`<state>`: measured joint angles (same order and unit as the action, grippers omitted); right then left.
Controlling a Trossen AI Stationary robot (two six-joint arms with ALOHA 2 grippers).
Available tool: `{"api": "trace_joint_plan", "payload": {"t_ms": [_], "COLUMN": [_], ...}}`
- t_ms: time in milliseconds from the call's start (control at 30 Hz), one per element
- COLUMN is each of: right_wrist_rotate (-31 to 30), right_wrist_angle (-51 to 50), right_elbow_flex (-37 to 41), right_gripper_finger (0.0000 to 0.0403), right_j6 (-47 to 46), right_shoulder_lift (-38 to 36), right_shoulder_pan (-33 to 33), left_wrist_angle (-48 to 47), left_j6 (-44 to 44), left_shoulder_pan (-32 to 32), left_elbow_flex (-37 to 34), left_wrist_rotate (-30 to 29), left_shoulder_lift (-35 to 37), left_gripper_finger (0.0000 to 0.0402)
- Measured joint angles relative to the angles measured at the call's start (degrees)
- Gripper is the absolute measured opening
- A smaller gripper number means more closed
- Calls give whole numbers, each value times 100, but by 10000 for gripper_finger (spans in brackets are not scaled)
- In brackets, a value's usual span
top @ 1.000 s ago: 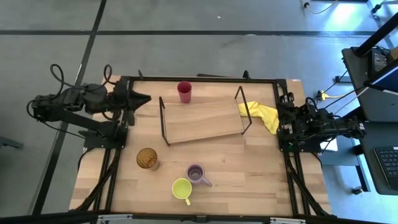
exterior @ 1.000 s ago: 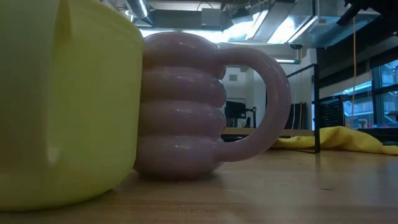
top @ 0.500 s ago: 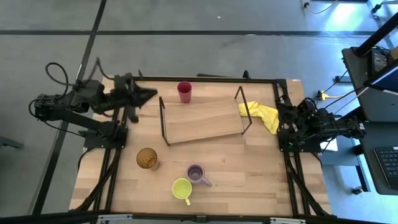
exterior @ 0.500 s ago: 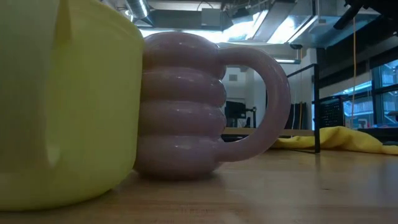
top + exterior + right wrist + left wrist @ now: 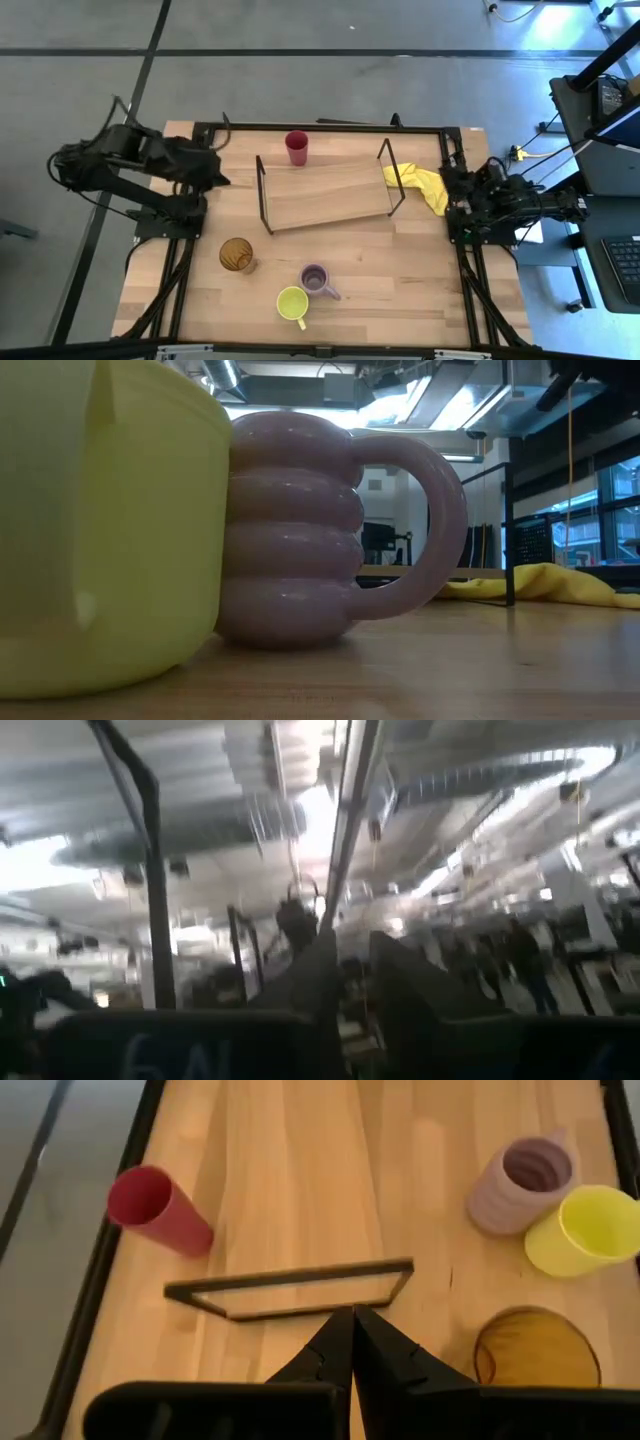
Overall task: Stack small to large cups/mugs on shelf
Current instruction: Put the orange cup on the shelf
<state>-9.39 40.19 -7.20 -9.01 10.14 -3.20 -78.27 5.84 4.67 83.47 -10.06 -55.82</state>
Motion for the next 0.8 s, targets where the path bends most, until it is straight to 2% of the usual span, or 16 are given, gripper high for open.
{"api": "trace_joint_plan", "payload": {"t_ms": [67,133,233,267,333,433,567,700,800], "right_wrist_rotate": [149,882,2124,2351,2268,1679,2237,2128,2113], "right_wrist_angle": [-324,-295,372,613,26,13,404,79,-119], "right_elbow_flex": [0,83,445,656,667,682,680,678,678], "right_gripper_finger": [67,67,67,67,67,67,67,67,67], "right_j6": [-6,180,295,267,85,92,530,659,608], "right_shoulder_lift": [-3,1,-131,-222,-410,-610,-775,-806,-806], "right_shoulder_pan": [3,2,2,1,32,104,180,191,190], "left_wrist_angle": [582,1105,1684,1773,1991,2156,1923,1326,399], "left_j6": [-25,5,165,214,304,436,553,440,441], "left_shoulder_pan": [0,0,0,0,0,0,0,4,77], "left_elbow_flex": [-226,-529,-1076,-1275,-1639,-2000,-2316,-2444,-2062], "left_wrist_rotate": [115,265,405,398,376,358,420,870,931], "left_shoulder_lift": [65,257,698,845,1123,1471,1640,1540,1250], "left_gripper_finger": [3,3,3,3,3,3,3,3,3]}}
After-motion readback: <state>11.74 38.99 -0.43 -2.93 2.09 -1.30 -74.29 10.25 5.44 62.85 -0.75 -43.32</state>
